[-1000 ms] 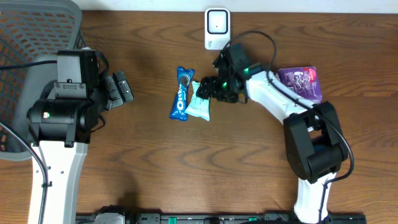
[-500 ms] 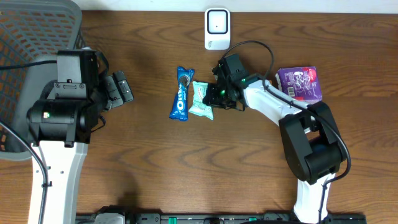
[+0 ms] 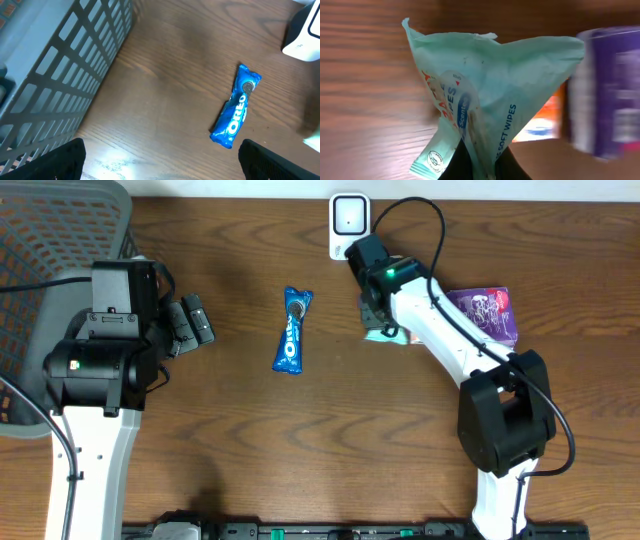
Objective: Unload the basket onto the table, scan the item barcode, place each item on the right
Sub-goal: 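Grasp the tissue pack with the right gripper and lift it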
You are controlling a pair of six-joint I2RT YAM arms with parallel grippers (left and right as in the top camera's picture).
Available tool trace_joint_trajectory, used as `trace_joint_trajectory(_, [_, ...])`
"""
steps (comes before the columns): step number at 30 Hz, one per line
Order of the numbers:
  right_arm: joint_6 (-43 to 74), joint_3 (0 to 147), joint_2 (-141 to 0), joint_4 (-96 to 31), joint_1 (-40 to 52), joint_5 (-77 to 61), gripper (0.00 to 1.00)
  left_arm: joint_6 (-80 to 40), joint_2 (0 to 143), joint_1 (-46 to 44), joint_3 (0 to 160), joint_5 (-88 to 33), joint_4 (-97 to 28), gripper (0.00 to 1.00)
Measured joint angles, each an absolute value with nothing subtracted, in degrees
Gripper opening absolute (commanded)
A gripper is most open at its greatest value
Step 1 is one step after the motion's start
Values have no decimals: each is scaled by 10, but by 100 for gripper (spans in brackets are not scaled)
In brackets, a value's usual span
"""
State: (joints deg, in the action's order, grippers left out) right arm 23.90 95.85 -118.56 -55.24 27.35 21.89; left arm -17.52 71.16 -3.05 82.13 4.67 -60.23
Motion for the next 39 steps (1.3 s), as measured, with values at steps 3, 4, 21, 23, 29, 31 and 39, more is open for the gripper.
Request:
trace_joint_trajectory(3, [236,958,-1187,-557,284,298,1,-175,712,-30,821,47,-602,98])
trace_joint_trajectory(4, [236,958,-1187,-557,288,321,1,-175,712,-30,821,47,-602,98])
trace_joint_trajectory(21, [232,957,-1284,-567,377,413,44,-175,712,-30,821,47,-602,98])
trace_joint_trajectory(23, [230,957,-1284,-568,392,411,54,-175,712,-30,821,47,-602,98])
trace_joint_trajectory(29, [221,966,-1284,-567,437,366,67,-175,712,-30,821,47,-602,98])
trace_joint_trajectory(31, [224,985,-1284,-588,438,351,71,-175,712,-30,821,47,-602,98])
trace_joint_trajectory(39, [215,1132,-1284,-698,420,331,66,-175,712,-30,821,47,-602,98])
